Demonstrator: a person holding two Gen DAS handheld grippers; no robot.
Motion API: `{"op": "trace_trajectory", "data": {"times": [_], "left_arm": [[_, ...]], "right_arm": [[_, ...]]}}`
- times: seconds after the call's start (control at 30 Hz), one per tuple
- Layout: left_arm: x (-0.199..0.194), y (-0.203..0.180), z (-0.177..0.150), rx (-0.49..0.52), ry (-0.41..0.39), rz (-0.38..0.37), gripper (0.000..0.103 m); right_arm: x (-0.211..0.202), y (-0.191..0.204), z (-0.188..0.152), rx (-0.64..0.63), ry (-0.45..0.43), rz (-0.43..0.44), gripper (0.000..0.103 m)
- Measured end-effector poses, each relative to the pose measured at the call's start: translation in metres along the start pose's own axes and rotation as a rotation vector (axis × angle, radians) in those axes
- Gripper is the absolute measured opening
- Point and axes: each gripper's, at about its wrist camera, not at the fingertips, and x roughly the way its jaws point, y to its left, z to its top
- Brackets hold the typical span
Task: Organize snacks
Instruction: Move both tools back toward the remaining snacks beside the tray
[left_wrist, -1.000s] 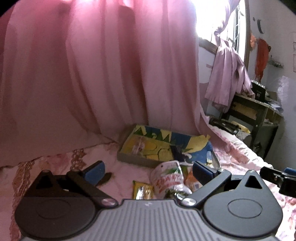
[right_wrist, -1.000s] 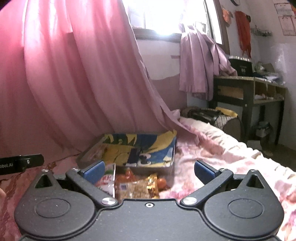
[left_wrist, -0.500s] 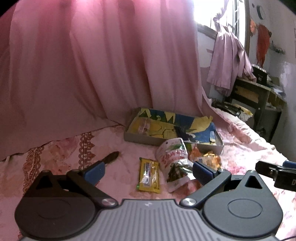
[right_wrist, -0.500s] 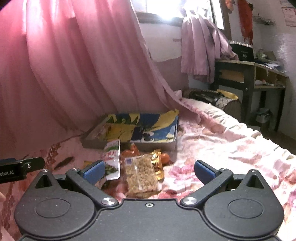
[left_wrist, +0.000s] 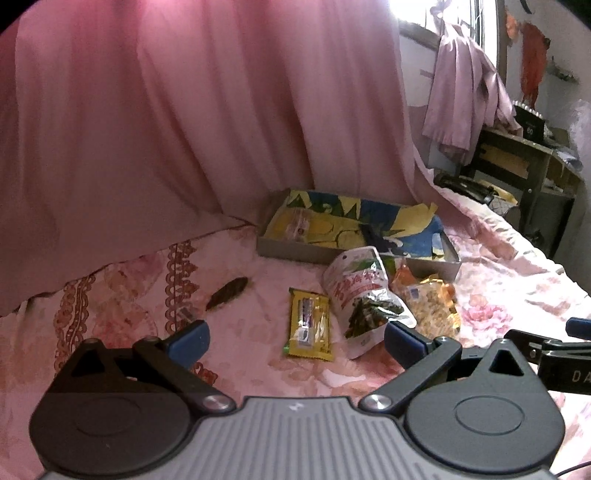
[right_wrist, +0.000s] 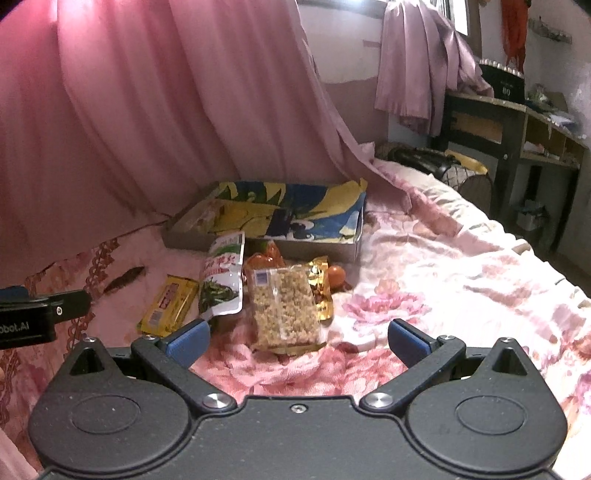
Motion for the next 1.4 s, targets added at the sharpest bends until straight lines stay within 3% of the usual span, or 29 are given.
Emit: {"op": "trace_trajectory", "data": {"times": [0.6, 1.2, 1.4], "left_arm": [[0.043, 0.008, 0.004, -0.031, 0.161, 0.004, 0.103], [0.101, 0.002, 0.023, 0.042, 0.199, 0.012, 0.103], [0.121, -0.003, 0.029, 0.07, 0.197, -0.029, 0.103]], "right_arm": [[0.047, 0.0, 0.017, -0.04, 0.203, 0.096, 0.102], [0.091, -0.012, 0.038, -0.074, 0.213, 0.058, 0.102], [0.105, -0.015, 0.047, -0.076, 0.226, 0.061, 0.102]]}}
